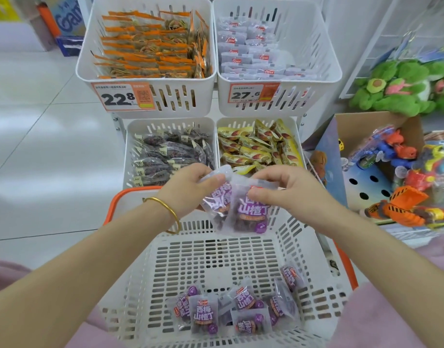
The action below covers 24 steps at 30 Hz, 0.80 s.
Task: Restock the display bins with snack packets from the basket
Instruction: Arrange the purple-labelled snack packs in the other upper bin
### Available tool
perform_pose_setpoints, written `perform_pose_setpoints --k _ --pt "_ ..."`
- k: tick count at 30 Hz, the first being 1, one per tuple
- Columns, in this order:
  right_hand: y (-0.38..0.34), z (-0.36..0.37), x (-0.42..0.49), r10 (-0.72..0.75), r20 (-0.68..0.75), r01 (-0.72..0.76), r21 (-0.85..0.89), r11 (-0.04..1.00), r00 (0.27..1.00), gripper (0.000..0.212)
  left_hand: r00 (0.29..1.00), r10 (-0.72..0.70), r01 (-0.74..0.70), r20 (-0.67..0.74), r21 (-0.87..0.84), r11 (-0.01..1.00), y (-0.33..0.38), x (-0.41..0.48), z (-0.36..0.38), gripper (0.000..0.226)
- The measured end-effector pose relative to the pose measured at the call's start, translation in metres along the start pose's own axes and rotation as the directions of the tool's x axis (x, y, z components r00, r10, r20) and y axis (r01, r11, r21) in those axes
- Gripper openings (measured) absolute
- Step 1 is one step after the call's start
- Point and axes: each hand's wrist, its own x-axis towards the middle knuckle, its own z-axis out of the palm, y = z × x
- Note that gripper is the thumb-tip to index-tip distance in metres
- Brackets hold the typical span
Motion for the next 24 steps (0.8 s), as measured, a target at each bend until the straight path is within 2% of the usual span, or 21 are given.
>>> perform_pose_setpoints --k 4,6,8,11,15,18,20,21,23,24 --pt "0.006 0.003 0.004 0.016 0.003 -0.016 0.049 0.999 1.0 0.017 0.997 -0.026 0.036 0.07 -0.15 0.988 0.005 0.0 0.004 0.033" --pt "0.007 0.002 0.005 0.036 -0.021 -0.033 0.117 0.993 0.999 0.011 0.988 -0.103 0.139 0.115 -0.364 0.921 0.009 -0.001 0.002 0.045" --pt "0.006 0.002 0.006 0.065 -0.074 -0.047 0.224 0.973 0.995 0.007 0.979 -0.092 0.172 0.181 -0.501 0.848 0.012 -0.003 -0.001 0.061" --pt "0.002 0.003 0.005 0.065 -0.12 -0.028 0.29 0.957 0.991 0.006 0.974 0.023 0.095 0.224 -0.499 0.861 0.016 -0.011 0.006 0.051" --pt "-0.002 0.006 0.001 -0.007 -0.179 0.041 0.186 0.982 0.984 0.007 0.973 0.061 0.034 0.22 -0.406 0.913 0.015 -0.016 0.016 0.067" --pt "-0.006 0.003 0.002 -0.001 -0.179 0.035 0.185 0.982 0.984 0.026 0.973 0.117 -0.04 0.197 -0.356 0.933 0.015 -0.014 0.014 0.064" --pt "-0.008 -0.009 0.005 0.073 -0.078 -0.057 0.195 0.979 0.994 0.047 0.963 0.142 -0.055 0.229 -0.351 0.935 0.015 -0.011 0.012 0.068" --pt "-0.01 -0.017 0.009 0.112 0.038 -0.117 0.187 0.975 0.993 0.051 0.955 0.157 -0.064 0.252 -0.344 0.937 0.015 -0.008 0.011 0.071" --pt "-0.016 -0.036 0.014 0.136 0.288 -0.19 0.169 0.967 0.948 0.046 0.936 0.166 -0.067 0.31 -0.307 0.949 0.017 0.0 0.008 0.083" --pt "-0.019 -0.046 0.017 0.133 0.361 -0.206 0.171 0.963 0.923 0.045 0.925 0.161 -0.065 0.343 -0.275 0.959 0.02 0.007 0.005 0.093"
